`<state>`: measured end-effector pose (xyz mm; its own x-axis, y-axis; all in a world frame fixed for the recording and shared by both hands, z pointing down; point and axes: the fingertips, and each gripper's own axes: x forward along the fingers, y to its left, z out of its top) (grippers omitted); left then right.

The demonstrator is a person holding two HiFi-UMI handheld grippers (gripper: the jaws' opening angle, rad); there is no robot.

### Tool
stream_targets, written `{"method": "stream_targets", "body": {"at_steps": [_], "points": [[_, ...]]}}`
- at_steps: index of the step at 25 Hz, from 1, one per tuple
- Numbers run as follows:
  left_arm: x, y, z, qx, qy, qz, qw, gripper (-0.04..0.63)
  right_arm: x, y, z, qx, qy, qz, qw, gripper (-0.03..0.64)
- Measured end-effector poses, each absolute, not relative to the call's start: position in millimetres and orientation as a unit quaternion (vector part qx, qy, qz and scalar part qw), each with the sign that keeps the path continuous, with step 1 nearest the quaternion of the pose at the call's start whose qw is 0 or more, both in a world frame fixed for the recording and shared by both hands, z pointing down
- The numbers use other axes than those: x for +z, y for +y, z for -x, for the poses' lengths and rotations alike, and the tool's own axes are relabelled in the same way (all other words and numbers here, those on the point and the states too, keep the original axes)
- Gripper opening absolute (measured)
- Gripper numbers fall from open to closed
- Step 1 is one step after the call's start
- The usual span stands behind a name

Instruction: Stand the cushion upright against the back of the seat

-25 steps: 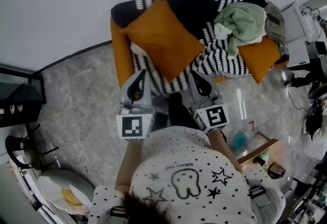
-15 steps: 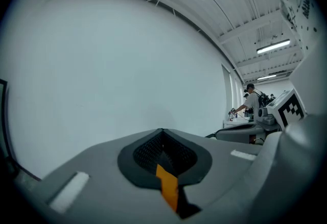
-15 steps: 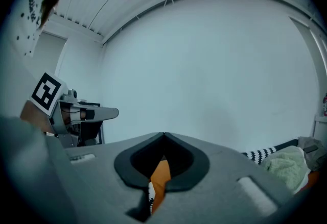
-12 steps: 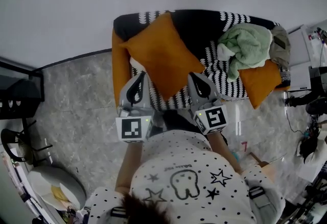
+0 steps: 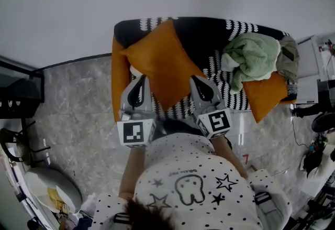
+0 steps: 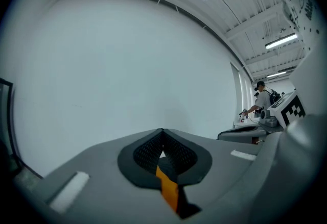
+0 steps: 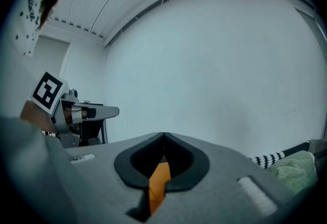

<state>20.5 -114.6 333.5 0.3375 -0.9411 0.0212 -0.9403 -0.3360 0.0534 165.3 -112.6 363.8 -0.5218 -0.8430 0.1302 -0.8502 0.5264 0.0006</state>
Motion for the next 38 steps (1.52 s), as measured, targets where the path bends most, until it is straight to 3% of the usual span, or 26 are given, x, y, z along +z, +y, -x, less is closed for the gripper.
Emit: {"method": "stream_targets", "body": {"at_steps": [26, 38], "points": [[330, -144, -13, 0.003, -0.538, -0.841, 0.057, -0.005, 364, -136, -147, 0.052, -0.858, -0.509, 0.052, -0.005], [316, -156, -8, -0.023, -0.515, -0.856, 0.038, -0.011, 355, -150, -132, 0.036, -0.862, -0.504, 0.046, -0.005]]}}
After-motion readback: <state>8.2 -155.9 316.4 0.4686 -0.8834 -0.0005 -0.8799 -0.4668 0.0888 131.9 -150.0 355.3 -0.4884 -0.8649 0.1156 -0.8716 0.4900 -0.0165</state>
